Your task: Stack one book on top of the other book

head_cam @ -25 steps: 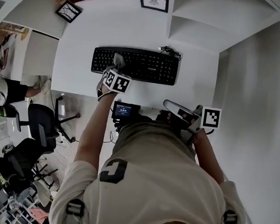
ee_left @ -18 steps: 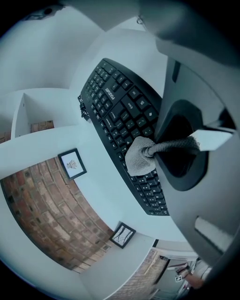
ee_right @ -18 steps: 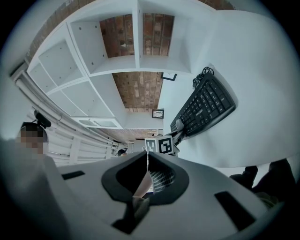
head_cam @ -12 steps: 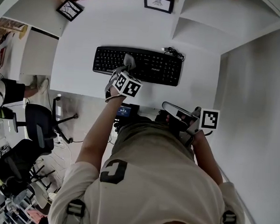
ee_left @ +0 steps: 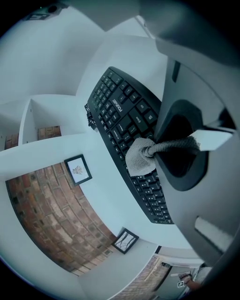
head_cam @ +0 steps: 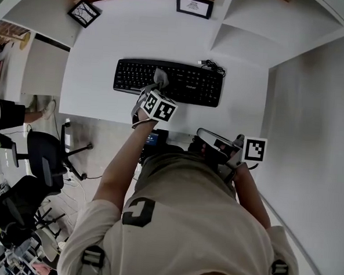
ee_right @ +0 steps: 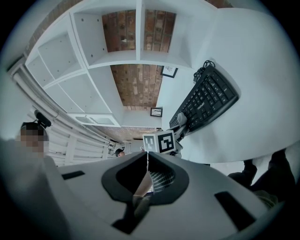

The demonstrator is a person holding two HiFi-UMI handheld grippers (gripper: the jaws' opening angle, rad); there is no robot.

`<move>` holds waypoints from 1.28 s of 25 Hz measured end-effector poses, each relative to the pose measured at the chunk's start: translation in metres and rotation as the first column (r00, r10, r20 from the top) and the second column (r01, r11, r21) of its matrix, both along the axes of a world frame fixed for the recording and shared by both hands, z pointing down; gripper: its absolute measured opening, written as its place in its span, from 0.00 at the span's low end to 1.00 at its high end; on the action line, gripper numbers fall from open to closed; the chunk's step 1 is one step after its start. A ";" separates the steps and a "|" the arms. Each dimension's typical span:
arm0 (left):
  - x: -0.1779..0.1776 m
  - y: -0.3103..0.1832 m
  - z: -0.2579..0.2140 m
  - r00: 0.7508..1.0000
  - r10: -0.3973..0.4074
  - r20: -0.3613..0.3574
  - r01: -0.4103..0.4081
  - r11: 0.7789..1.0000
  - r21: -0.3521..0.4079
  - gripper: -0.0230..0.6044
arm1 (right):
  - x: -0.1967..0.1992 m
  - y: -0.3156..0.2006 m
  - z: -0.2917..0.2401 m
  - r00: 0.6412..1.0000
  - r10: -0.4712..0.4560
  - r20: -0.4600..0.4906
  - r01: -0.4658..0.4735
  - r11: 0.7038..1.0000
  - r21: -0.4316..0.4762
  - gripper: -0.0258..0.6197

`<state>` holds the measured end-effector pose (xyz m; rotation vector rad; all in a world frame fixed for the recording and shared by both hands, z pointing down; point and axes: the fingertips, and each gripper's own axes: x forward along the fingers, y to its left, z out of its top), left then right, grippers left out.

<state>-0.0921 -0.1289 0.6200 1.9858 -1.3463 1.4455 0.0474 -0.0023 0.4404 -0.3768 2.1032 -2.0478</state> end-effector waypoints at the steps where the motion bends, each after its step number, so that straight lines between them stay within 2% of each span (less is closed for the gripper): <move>1: 0.003 0.000 0.000 1.000 0.003 -0.011 -0.003 1.000 -0.003 0.09 | 0.000 0.000 0.000 1.000 0.003 0.002 -0.003 1.000 -0.002 0.05; 6: 0.014 0.001 0.001 1.000 0.029 0.008 -0.029 1.000 -0.010 0.09 | 0.006 0.003 0.000 1.000 0.022 0.013 -0.022 1.000 -0.010 0.05; 10: 0.017 0.001 -0.001 1.000 -0.008 -0.029 0.008 1.000 -0.006 0.09 | 0.015 0.001 -0.001 0.999 0.028 0.036 -0.027 1.000 -0.016 0.05; 13: 0.023 0.001 0.001 0.999 -0.016 -0.031 0.016 1.000 -0.014 0.09 | 0.022 0.001 -0.001 0.998 0.016 0.056 -0.015 1.000 -0.017 0.05; 16: 0.038 0.001 -0.001 0.996 -0.043 -0.075 0.041 0.999 -0.032 0.09 | 0.033 -0.001 0.000 0.998 0.010 0.070 -0.009 1.000 -0.020 0.05; 20: 0.046 0.002 0.000 0.995 -0.068 -0.067 0.066 0.997 -0.040 0.09 | 0.049 -0.004 0.002 0.997 0.007 0.077 -0.006 1.000 -0.009 0.05; 24: 0.072 0.005 -0.001 0.988 -0.076 -0.135 0.069 0.996 -0.060 0.09 | 0.063 -0.008 0.000 0.996 0.023 0.091 -0.021 1.000 -0.022 0.05; 27: 0.090 0.005 -0.001 0.974 -0.117 -0.192 0.104 0.992 -0.078 0.09 | 0.071 -0.009 -0.002 0.997 0.017 0.079 -0.017 1.000 -0.005 0.05; 32: 0.095 0.005 -0.003 0.978 -0.123 -0.171 0.113 0.991 -0.065 0.09 | 0.083 -0.010 0.000 0.996 0.035 0.085 -0.033 0.999 -0.020 0.05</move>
